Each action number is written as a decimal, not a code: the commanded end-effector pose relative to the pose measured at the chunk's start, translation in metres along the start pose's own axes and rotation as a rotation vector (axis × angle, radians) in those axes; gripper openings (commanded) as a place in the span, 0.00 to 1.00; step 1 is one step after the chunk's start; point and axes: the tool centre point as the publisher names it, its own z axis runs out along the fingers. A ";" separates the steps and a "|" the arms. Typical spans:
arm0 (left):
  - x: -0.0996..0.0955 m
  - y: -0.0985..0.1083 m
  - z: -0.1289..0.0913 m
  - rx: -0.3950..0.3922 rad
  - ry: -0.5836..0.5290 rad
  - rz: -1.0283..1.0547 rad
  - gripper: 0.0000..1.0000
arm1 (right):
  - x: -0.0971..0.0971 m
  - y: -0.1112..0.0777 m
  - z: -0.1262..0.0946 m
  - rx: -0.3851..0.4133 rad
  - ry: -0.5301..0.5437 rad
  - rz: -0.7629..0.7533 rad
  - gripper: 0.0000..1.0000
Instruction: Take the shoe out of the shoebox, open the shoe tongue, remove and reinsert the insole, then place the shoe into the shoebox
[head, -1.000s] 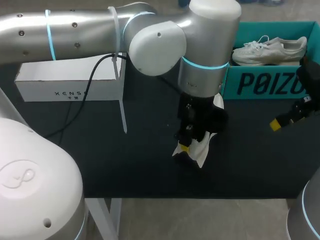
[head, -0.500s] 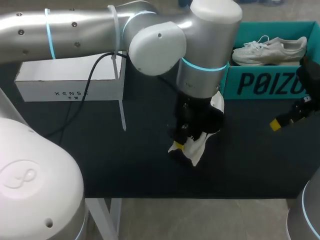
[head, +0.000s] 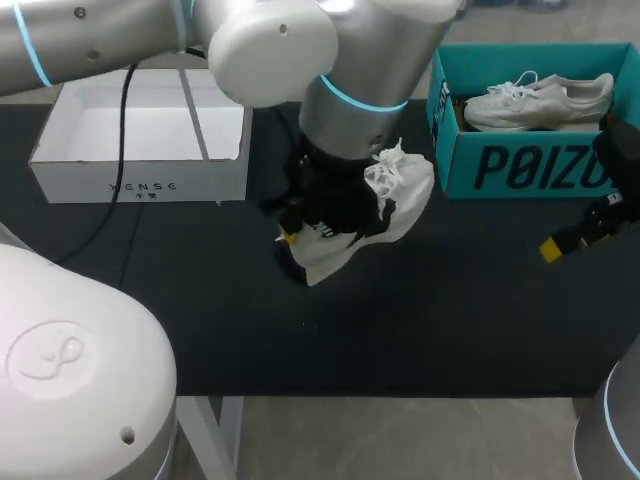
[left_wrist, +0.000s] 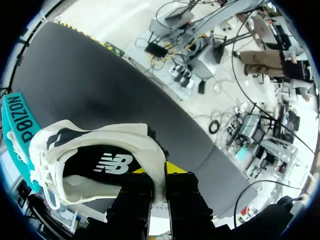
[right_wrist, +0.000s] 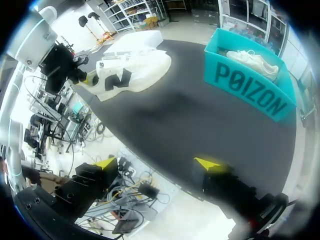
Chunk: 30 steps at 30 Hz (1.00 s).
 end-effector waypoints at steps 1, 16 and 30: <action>0.035 0.046 0.010 0.006 -0.058 -0.004 0.00 | 0.000 -0.001 0.001 -0.002 -0.002 0.000 1.00; 0.066 0.085 0.031 -0.032 -0.020 -0.047 0.00 | 0.000 -0.001 0.001 -0.002 -0.002 0.000 1.00; 0.066 0.085 0.031 -0.032 -0.020 -0.047 0.00 | 0.000 -0.001 0.001 -0.002 -0.002 0.000 1.00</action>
